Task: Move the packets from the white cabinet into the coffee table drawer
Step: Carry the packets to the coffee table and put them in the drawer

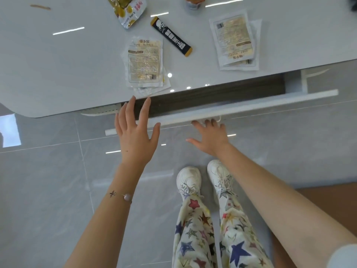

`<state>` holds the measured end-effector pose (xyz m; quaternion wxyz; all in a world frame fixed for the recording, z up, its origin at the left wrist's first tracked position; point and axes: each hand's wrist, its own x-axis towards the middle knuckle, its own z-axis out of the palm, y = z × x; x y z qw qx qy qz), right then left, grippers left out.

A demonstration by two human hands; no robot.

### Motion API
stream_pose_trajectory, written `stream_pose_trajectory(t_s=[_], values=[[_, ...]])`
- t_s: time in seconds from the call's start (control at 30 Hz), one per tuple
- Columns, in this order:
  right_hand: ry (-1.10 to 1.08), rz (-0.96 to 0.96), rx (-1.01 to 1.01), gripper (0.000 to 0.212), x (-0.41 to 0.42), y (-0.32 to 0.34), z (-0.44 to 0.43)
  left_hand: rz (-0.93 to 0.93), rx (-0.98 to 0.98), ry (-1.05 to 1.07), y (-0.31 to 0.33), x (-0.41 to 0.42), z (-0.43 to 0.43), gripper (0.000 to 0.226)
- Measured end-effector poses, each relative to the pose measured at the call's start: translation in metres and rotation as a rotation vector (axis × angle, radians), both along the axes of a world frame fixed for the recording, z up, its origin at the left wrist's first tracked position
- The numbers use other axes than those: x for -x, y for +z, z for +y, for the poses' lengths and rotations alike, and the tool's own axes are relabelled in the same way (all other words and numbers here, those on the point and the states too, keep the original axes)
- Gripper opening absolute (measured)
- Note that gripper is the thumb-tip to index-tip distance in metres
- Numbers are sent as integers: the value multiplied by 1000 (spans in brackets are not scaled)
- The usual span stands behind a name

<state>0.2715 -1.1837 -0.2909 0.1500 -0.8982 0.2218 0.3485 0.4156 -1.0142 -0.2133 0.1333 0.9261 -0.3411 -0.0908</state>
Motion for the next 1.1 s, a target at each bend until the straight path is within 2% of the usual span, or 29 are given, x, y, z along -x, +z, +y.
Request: stream_pose_trajectory(t_s=[0.13, 0.27, 0.4, 0.47, 0.57, 0.63, 0.73, 0.8, 0.87, 0.97, 1.03, 1.1], values=[[-39, 47, -38, 85, 36, 9, 30, 48, 20, 27, 0, 9, 9, 56], [-33, 109, -78, 74, 61, 12, 46, 84, 12, 72, -2, 14, 10, 57], [-92, 150, -138, 82, 78, 17, 51, 111, 2, 105, -1, 12, 7, 58], [-80, 100, -137, 86, 71, 33, 52, 117, 14, 121, 1, 8, 6, 59], [-119, 190, -338, 68, 51, 78, 49, 139, 60, 175, 6, 0, 1, 59], [-210, 47, -452, 53, 36, 117, 37, 161, 84, 229, 11, -8, -4, 59], [-389, -321, -416, 35, 2, 148, -2, 204, 128, 322, 16, -25, -16, 59], [-526, -486, -356, 29, -24, 146, -39, 297, 192, 438, 18, -37, -31, 60], [-658, -587, -279, 29, -47, 134, -74, 346, 228, 538, 18, -47, -46, 60], [-813, -736, -146, 32, -69, 106, -118, 286, 168, 613, 15, -58, -65, 59], [-798, -772, -35, 37, -77, 91, -138, 270, 149, 668, 13, -64, -76, 60], [-750, -724, 77, 46, -83, 82, -151, 265, 151, 695, 10, -70, -87, 64]])
